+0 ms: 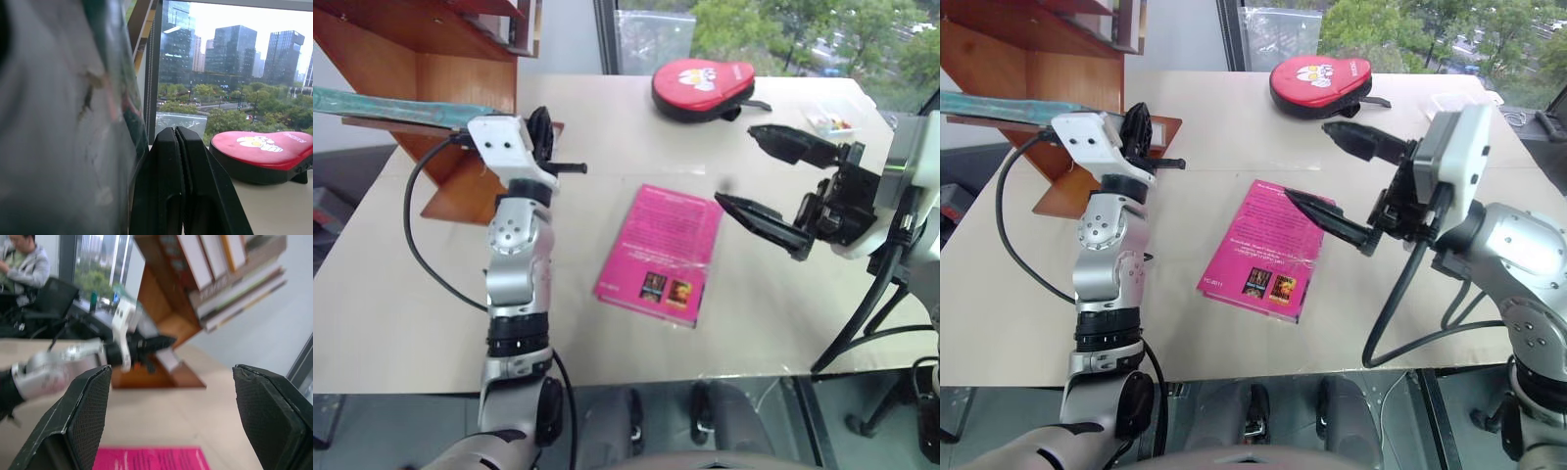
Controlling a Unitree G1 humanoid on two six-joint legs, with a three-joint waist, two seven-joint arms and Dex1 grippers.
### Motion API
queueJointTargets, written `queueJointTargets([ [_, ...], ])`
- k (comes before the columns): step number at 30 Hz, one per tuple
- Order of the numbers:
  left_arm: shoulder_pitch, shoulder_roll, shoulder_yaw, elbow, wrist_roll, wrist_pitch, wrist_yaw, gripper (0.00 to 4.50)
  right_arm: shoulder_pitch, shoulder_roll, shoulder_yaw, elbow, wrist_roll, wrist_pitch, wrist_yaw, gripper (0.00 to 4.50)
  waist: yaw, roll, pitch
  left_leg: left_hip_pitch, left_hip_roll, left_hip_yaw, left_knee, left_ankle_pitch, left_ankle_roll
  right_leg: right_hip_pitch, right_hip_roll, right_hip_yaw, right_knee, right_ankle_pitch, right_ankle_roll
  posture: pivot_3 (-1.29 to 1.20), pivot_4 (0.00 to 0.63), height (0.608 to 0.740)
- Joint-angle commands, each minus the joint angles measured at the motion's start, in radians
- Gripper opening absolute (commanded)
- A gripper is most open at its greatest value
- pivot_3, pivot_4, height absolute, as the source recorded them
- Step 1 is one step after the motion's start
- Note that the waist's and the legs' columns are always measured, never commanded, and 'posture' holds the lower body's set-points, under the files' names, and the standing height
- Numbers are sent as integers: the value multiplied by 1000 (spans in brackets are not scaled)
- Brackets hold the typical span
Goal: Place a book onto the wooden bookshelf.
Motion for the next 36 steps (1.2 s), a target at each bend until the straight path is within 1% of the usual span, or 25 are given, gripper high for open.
queueJointTargets([
  [1,11,10,13,-21,-24,-12,-23,58,-53,42,57,-19,-5,-11,-40,4041,-1,0,0,0,0,0,0,0,0,0,0,0,0,0,0,0,150,740],
  [4,62,26,-33,-54,-76,0,-145,58,-75,63,80,-7,-15,-14,-49,4041,0,0,0,0,0,0,0,0,0,0,-1,0,0,0,0,0,150,740],
  [8,147,57,-80,-116,-197,64,-329,58,-80,68,85,3,-16,-13,-49,4041,8,0,0,-2,-1,-1,0,0,0,0,-2,-1,0,0,0,0,150,740],
  [12,213,106,-89,-151,-265,125,-434,58,-54,45,76,6,-15,6,-45,4041,8,0,0,-2,-1,-1,0,0,0,-1,-2,-1,-1,0,0,0,150,740],
  [16,271,174,-62,-176,-328,206,-504,58,83,-60,62,27,-44,86,-29,4041,14,0,0,-2,-1,-2,0,0,0,0,-2,-2,-1,0,0,0,150,740],
  [19,335,254,-4,-185,-383,264,-560,58,224,-137,-6,44,-71,121,-28,4041,17,0,0,-2,-1,-1,0,-1,1,-1,-3,-1,-1,0,0,0,150,740],
  [22,416,359,95,-184,-476,295,-690,899,429,-212,-159,36,-110,124,29,4041,23,0,0,-3,-1,-1,0,-1,0,-2,-2,-1,-1,-1,0,0,150,740],
  [23,436,384,113,-184,-495,310,-715,1335,481,-225,-202,34,-114,121,46,4041,24,0,0,-4,-1,-1,-1,-1,0,-3,-2,-1,-1,-2,2,0,150,740],
  [24,451,404,126,-183,-506,324,-725,1651,526,-233,-238,32,-116,118,62,4041,24,0,0,-4,-1,-1,-1,-1,0,-3,-2,-1,-1,-2,3,0,150,740],
  [25,463,420,135,-183,-508,336,-724,2218,565,-238,-270,30,-119,116,76,4041,24,0,0,-4,-1,-1,-1,-1,0,-4,-2,-1,-1,-3,4,0,150,740],
  [28,524,492,187,-191,-504,359,-753,3232,732,-239,-411,27,-146,112,148,4041,27,0,0,-4,-1,-2,-1,-1,0,-3,-3,-2,-2,-5,1,0,150,740],
  [29,543,511,201,-193,-497,355,-761,3634,771,-233,-443,26,-154,106,163,4041,27,0,0,-3,-1,-2,-1,-1,0,-2,-3,-2,-2,-5,1,0,150,740],
  [30,564,529,208,-195,-482,346,-770,4146,809,-223,-467,23,-156,102,178,4041,27,0,0,-3,-1,-2,-1,-3,-2,-2,-4,-2,-2,-6,0,0,150,740],
  [31,582,546,211,-197,-472,343,-780,4446,843,-217,-485,19,-162,95,192,4041,26,0,0,-3,-1,-2,-1,-3,-3,-3,-4,-2,-2,-6,0,0,150,740],
  [33,601,563,223,-195,-478,337,-805,4446,889,-208,-502,12,-179,77,213,4041,26,1,0,-3,-1,-2,-1,-5,0,-2,-4,-2,-2,-6,0,0,150,740],
  [36,598,575,228,-172,-471,323,-828,4446,906,-199,-505,11,-193,61,222,4041,25,1,0,-3,0,-2,-1,-6,0,-4,-8,-2,-2,-6,0,0,150,740],
])
